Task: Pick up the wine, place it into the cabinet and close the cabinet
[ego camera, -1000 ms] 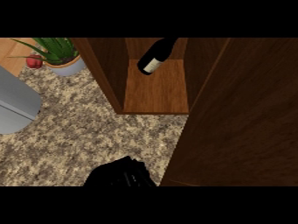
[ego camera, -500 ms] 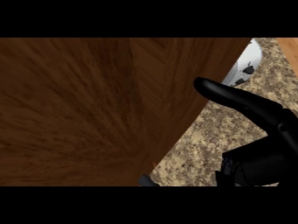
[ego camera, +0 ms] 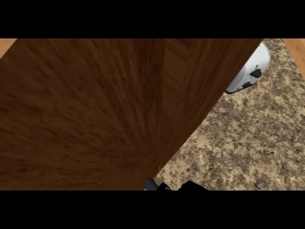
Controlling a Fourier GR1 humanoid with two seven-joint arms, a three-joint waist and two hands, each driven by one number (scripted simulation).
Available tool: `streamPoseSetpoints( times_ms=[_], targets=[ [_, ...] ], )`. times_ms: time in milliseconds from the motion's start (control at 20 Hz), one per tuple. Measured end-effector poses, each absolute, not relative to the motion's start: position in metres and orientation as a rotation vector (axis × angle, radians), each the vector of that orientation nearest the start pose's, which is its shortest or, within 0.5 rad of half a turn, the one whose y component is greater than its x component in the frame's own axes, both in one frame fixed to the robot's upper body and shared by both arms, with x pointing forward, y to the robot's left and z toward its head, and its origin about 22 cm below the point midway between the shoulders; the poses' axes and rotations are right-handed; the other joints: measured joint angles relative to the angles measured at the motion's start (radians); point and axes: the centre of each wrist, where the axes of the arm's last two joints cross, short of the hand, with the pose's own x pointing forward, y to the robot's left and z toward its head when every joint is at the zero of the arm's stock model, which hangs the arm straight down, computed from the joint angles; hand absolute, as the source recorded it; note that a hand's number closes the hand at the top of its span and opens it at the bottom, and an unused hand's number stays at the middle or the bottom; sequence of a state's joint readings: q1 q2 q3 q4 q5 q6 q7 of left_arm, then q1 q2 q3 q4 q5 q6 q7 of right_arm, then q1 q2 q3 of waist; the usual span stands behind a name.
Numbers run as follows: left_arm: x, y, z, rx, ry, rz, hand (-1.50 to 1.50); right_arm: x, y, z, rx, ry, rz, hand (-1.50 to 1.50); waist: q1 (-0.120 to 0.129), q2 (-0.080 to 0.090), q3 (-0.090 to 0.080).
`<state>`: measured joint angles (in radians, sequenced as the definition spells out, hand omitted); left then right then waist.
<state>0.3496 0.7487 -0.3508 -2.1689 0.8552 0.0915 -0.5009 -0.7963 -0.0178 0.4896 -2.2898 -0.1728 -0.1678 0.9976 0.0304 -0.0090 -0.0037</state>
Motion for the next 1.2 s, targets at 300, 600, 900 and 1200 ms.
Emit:
streamPoseSetpoints(
  times_ms=[300,600,900,1200],
  targets=[
    [0.139,0.309,0.096,-0.582,-1.886,0.033,1.5,0.173,-0.03,0.28,0.545,-1.819,0.794,1.5,0.01,0.003,0.0],
    [0.141,0.336,0.105,-0.621,-1.873,0.009,1.5,0.216,0.015,0.283,0.415,-1.865,0.727,1.5,0.024,0.009,0.001],
    [0.144,0.357,0.114,-0.64,-1.881,-0.008,1.5,0.27,0.038,0.282,0.337,-1.847,0.641,1.5,0.033,0.015,0.001],
    [0.148,0.37,0.122,-0.622,-1.894,-0.007,1.5,0.324,0.041,0.274,0.265,-1.84,0.582,1.5,0.028,0.014,0.001]
  ],
)
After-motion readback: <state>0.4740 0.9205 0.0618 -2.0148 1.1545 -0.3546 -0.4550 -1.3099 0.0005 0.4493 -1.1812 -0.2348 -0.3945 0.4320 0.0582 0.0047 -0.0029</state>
